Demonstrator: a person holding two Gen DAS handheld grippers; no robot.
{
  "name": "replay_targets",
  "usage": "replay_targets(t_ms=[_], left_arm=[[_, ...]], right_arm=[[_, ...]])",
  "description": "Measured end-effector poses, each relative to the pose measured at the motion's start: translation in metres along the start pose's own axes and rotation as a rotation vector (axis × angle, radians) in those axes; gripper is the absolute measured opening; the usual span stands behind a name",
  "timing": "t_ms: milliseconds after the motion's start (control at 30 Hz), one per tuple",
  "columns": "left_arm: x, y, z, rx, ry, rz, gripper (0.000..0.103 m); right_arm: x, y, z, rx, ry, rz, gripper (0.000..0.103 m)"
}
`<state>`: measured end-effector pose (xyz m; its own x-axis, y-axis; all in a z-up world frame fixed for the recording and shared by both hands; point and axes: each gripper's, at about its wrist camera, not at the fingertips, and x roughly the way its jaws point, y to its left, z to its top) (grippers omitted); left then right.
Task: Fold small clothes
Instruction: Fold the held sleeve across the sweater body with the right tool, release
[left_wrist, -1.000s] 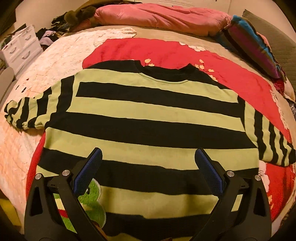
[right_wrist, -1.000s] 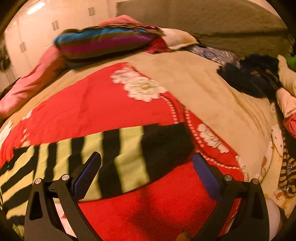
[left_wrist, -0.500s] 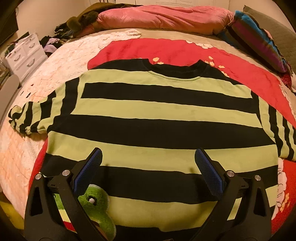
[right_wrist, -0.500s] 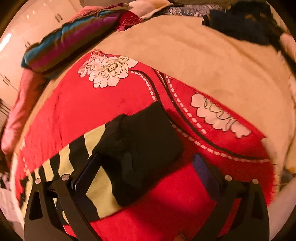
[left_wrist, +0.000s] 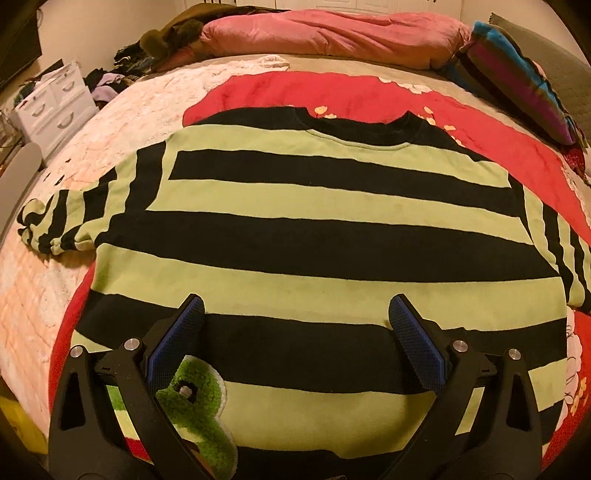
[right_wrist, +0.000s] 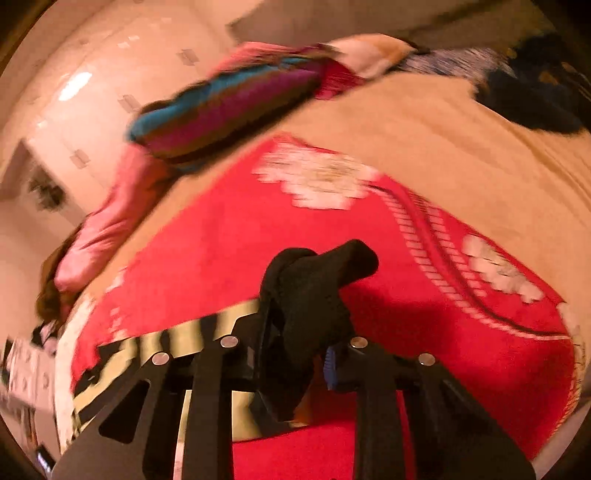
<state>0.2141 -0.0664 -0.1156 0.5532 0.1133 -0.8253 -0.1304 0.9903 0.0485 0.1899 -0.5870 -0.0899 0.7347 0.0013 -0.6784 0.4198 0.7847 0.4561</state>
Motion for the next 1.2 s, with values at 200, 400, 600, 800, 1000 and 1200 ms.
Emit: replay_targets(t_ms=[200, 400, 600, 800, 1000, 1200], left_arm=[[-0.001, 0.003, 0.001, -0.011, -0.011, -0.016, 0.094], [-0.002, 0.010, 0.002, -0.033, -0.025, -0.032, 0.094], [-0.001, 0.018, 0.001, -0.060, -0.031, -0.042, 0.094], [-0.004, 0.019, 0.002, -0.065, -0.040, -0.077, 0.094], [-0.007, 0.015, 0.005, -0.086, -0.035, -0.192, 0.094], [0.005, 0.004, 0.029, -0.179, 0.024, -0.337, 0.094]], right_arm=[[-0.004, 0.107, -0.022, -0.169, 0.061, 0.261, 0.022], [0.023, 0.218, -0.067, -0.285, 0.211, 0.483, 0.022], [0.067, 0.274, -0.115, -0.324, 0.367, 0.501, 0.022], [0.064, 0.274, -0.122, -0.275, 0.376, 0.551, 0.063], [0.046, 0.254, -0.103, -0.309, 0.288, 0.492, 0.073], [0.039, 0.214, -0.103, -0.326, 0.273, 0.376, 0.073]])
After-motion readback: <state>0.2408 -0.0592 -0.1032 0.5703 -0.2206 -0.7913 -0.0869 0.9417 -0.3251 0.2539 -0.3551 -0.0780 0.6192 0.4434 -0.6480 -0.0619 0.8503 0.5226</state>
